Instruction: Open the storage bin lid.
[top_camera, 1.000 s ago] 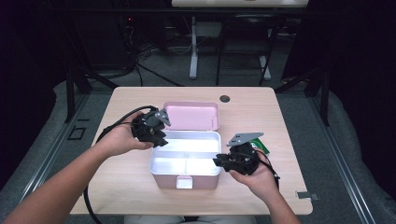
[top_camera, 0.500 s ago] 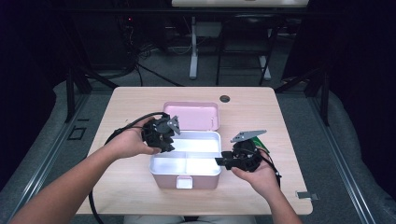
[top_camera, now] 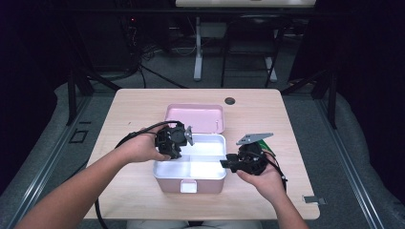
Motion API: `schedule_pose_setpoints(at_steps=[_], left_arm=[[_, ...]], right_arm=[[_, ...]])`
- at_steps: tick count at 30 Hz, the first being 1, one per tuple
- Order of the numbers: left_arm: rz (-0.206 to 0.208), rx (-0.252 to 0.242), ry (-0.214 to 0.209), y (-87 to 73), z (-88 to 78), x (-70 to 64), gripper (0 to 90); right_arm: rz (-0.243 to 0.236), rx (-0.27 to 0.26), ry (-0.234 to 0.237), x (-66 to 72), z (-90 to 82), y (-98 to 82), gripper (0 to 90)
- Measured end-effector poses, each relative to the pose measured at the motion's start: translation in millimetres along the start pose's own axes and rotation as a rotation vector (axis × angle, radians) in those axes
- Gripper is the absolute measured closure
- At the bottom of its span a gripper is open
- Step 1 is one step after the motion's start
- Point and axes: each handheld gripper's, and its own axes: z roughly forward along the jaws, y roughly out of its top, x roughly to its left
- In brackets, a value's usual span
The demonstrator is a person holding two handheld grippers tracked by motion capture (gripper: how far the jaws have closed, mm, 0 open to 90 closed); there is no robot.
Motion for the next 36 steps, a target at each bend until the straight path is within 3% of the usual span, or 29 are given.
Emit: schedule_pose_setpoints(at_steps=[5,19,31,36], left_arm=[[0.03,0.044,0.013,2.4,5.6,-0.9,79.8],[0.071,0.104,0.029,8.7,19.8,-3.0,83.1],[0.104,0.114,0.047,11.1,24.6,-7.4,84.0],[0.121,0.115,0.061,11.3,23.7,-9.1,84.8]], right_arm=[[0.009,-0.01,0.028,-0.1,2.8,0.3,63.2],[0.0,-0.02,0.017,0.7,4.2,0.8,63.4],[0.001,-0.022,0.018,-1.0,1.4,1.5,63.4],[0.018,-0.06,0.009,-6.5,-10.1,3.2,63.4]])
